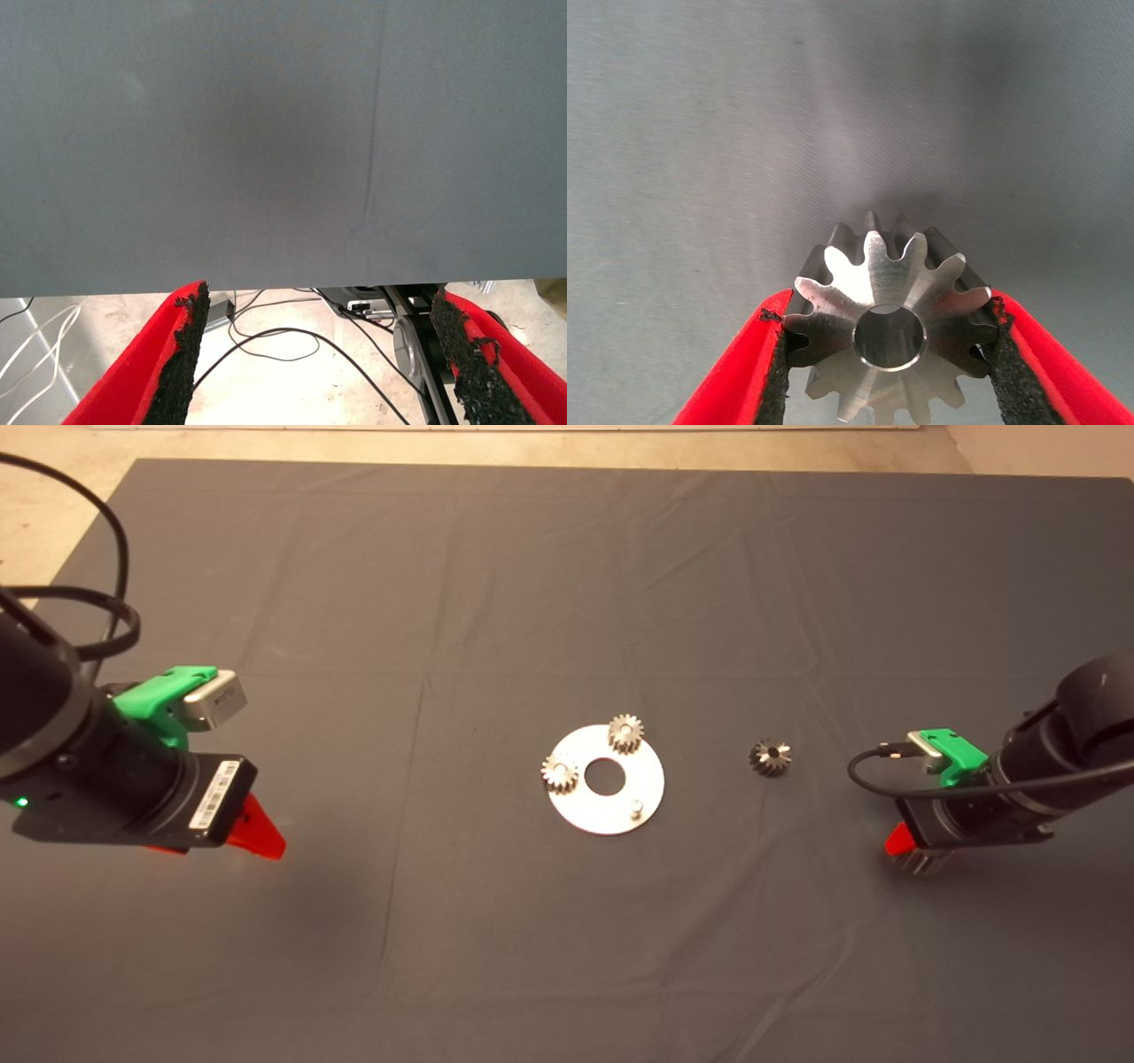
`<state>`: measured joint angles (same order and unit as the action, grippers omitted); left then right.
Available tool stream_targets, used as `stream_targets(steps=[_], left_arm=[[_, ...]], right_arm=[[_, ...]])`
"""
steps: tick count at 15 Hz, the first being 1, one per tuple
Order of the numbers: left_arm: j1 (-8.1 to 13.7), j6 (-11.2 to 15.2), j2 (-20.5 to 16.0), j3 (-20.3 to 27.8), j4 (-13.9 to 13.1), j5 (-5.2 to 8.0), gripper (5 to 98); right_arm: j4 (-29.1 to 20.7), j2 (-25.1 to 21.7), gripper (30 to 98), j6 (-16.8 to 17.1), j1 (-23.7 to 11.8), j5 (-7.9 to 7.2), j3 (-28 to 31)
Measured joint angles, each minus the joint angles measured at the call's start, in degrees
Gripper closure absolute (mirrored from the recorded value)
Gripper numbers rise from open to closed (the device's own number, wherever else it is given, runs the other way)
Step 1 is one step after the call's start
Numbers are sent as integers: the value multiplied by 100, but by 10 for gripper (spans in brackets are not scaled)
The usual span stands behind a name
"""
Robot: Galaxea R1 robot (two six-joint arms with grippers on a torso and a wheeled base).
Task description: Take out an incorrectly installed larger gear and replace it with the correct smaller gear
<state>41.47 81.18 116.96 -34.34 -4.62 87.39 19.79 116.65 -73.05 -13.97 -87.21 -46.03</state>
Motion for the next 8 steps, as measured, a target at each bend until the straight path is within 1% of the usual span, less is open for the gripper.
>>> stream_targets(steps=[4,5,8], left_arm=[[0,2,2,4,0,0,401],[0,3,2,9,0,0,401],[0,41,0,48,-1,0,401]], right_arm=[[0,0,735,-2,9,-27,11],[0,2,697,-2,9,-27,28],[-1,11,694,-2,9,-29,44]])
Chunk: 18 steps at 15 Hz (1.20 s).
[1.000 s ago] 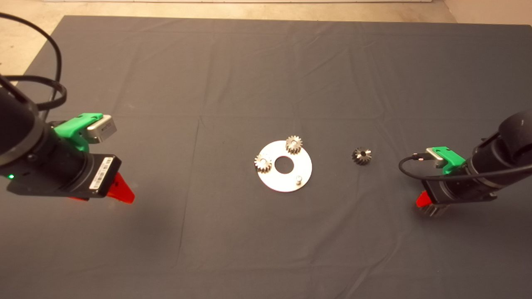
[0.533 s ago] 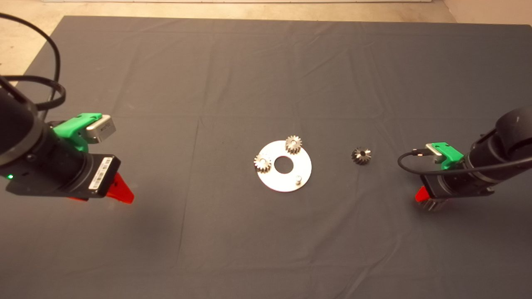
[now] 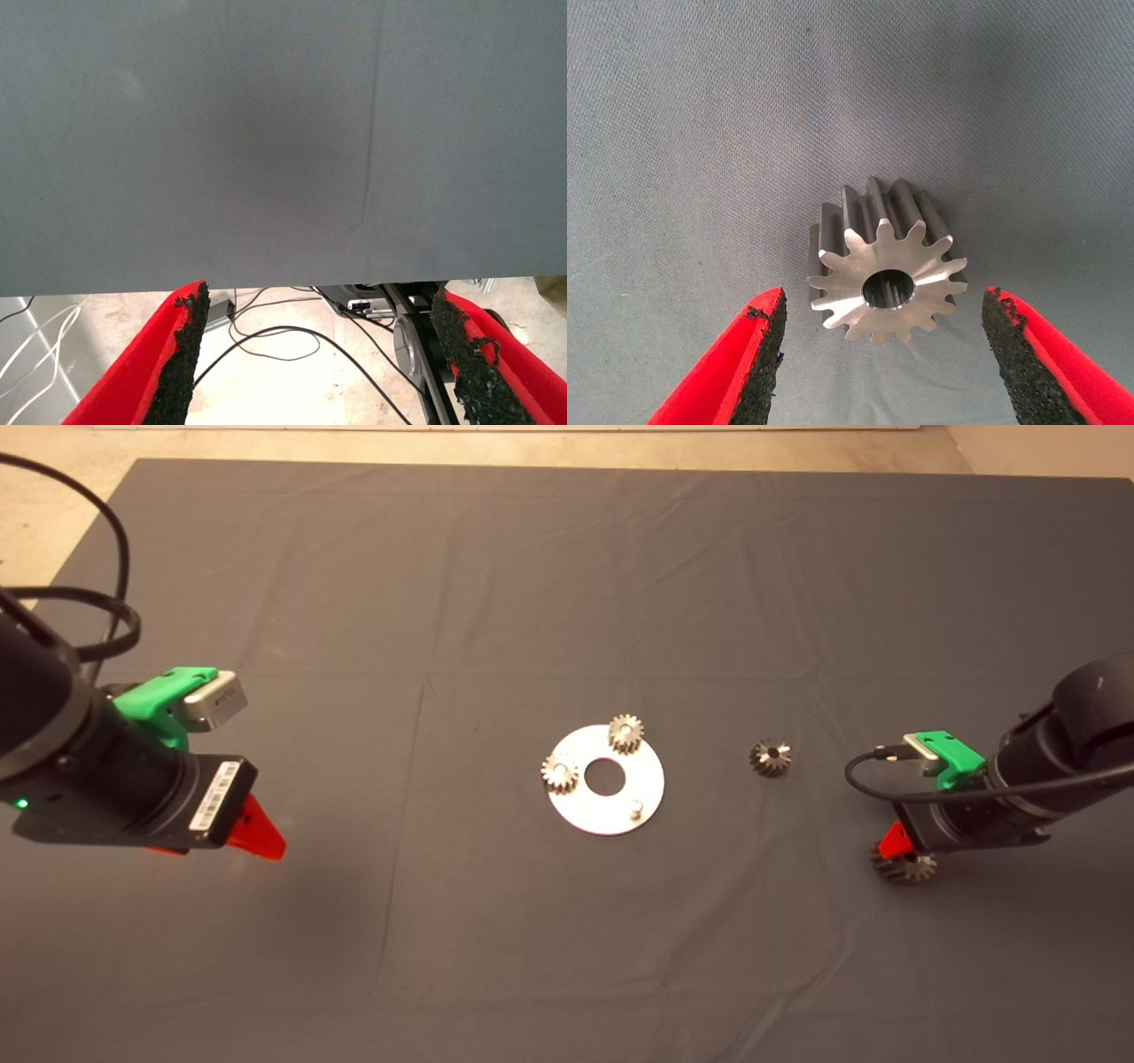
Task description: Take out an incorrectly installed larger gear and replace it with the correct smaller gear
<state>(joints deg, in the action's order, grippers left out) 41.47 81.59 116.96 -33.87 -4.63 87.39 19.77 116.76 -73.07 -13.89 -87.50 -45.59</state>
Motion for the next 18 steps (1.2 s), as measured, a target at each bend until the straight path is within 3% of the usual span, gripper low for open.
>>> stream_targets(steps=[3,5,11,18], left_arm=[[0,18,0,24,1,0,401],[0,21,11,27,0,-5,401],[0,22,21,38,1,-11,401],[1,24,94,10,1,-2,401]], right_arm=[[1,141,694,0,-2,-41,4],[-1,503,694,1,-11,-16,-45],[6,1626,694,204,-38,-1,-1300],[15,2299,694,511,-168,-9,-2042]])
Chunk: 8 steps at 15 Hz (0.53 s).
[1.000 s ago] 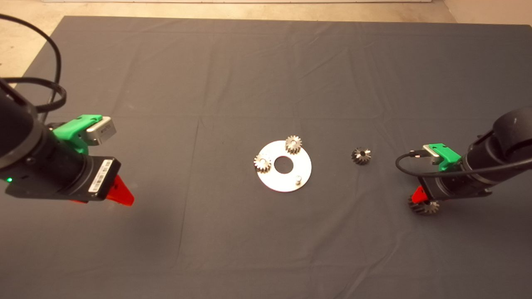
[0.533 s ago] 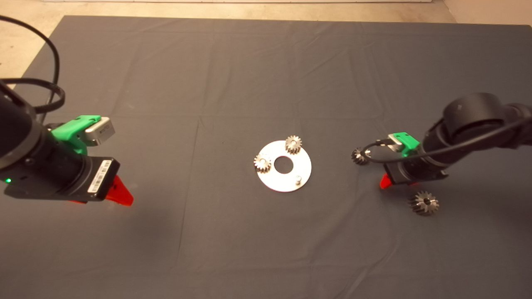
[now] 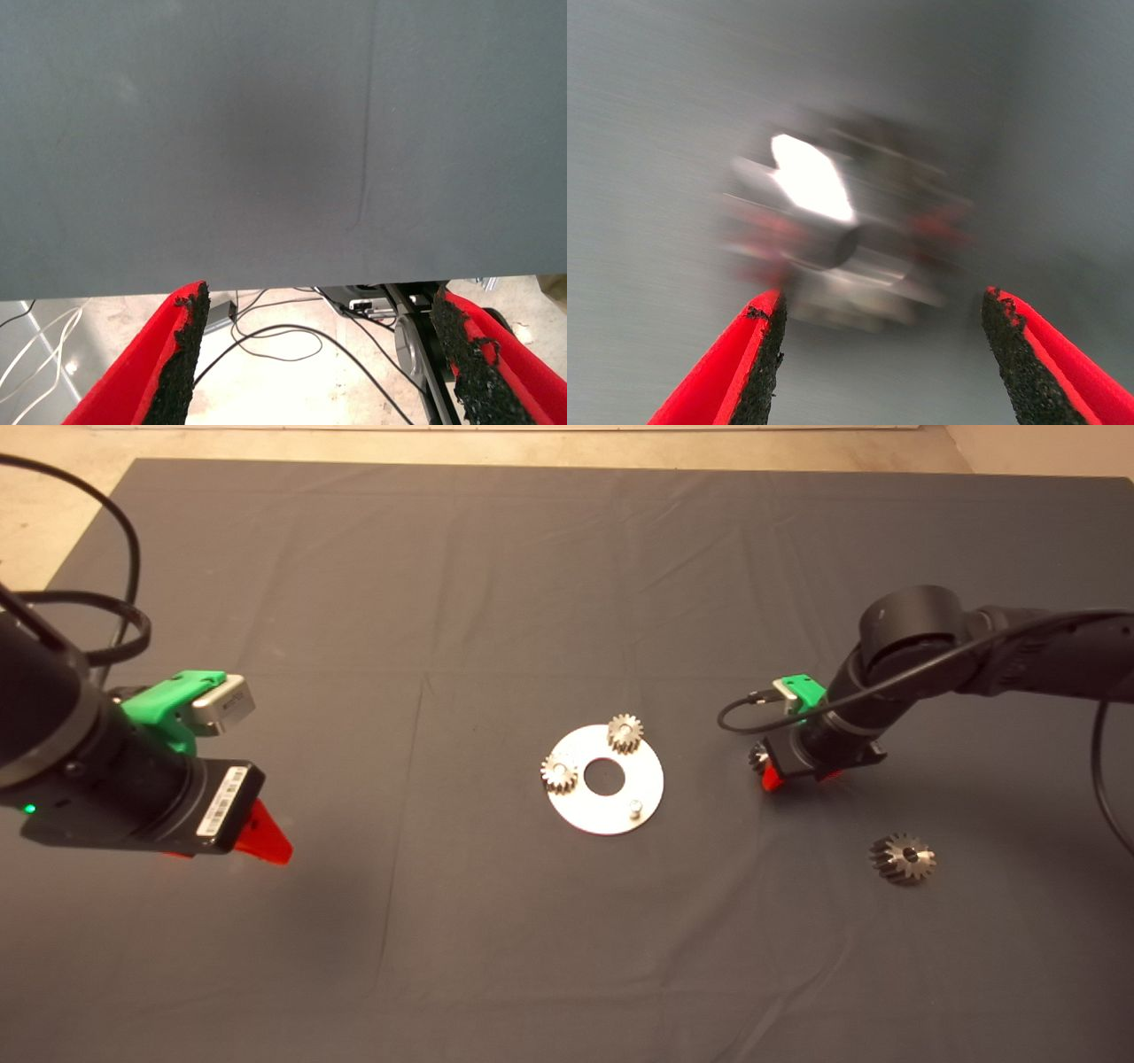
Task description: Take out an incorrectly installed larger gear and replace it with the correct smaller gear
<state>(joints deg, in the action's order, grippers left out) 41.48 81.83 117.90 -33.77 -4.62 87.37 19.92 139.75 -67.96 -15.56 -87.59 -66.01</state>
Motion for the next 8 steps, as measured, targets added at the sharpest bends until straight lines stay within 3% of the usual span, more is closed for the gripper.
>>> stream_targets(steps=[3,5,8], left_arm=[[-1,1,5,-13,0,4,401],[-1,1,46,-24,0,2,401],[-1,1,48,-27,0,4,401]], right_arm=[[2,242,694,46,-37,-1,-257],[4,410,694,85,-36,-107,-408],[4,435,694,104,-36,-69,-419]])
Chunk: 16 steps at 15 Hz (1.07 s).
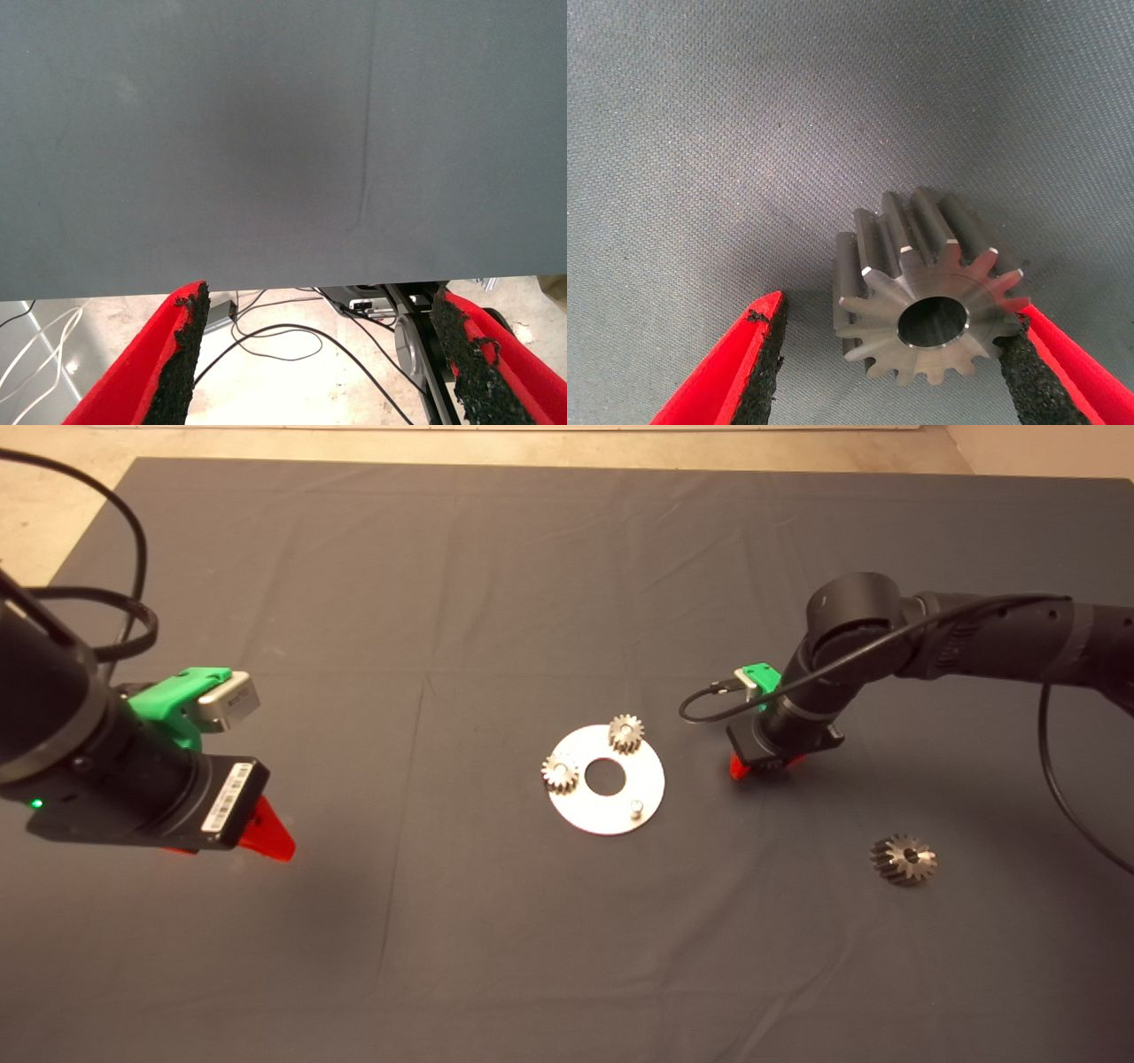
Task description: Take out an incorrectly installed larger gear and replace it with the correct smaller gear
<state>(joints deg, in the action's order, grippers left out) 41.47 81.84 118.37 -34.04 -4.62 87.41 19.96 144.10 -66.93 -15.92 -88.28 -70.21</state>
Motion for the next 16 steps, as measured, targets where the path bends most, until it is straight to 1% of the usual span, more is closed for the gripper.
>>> stream_targets(steps=[4,9,11,12,14,16], left_arm=[[0,0,3,0,0,-1,401],[0,0,3,2,0,-4,401],[1,0,1,2,0,-1,401],[0,0,1,2,0,-1,401],[0,0,1,2,0,-1,401],[0,0,9,2,0,-17,401]], right_arm=[[0,-11,694,0,0,2,0],[0,-74,694,0,2,72,9],[2,-235,694,3,2,118,26],[2,-375,694,6,2,173,34],[10,-621,694,23,-9,132,56],[51,-613,694,23,-12,59,56]])
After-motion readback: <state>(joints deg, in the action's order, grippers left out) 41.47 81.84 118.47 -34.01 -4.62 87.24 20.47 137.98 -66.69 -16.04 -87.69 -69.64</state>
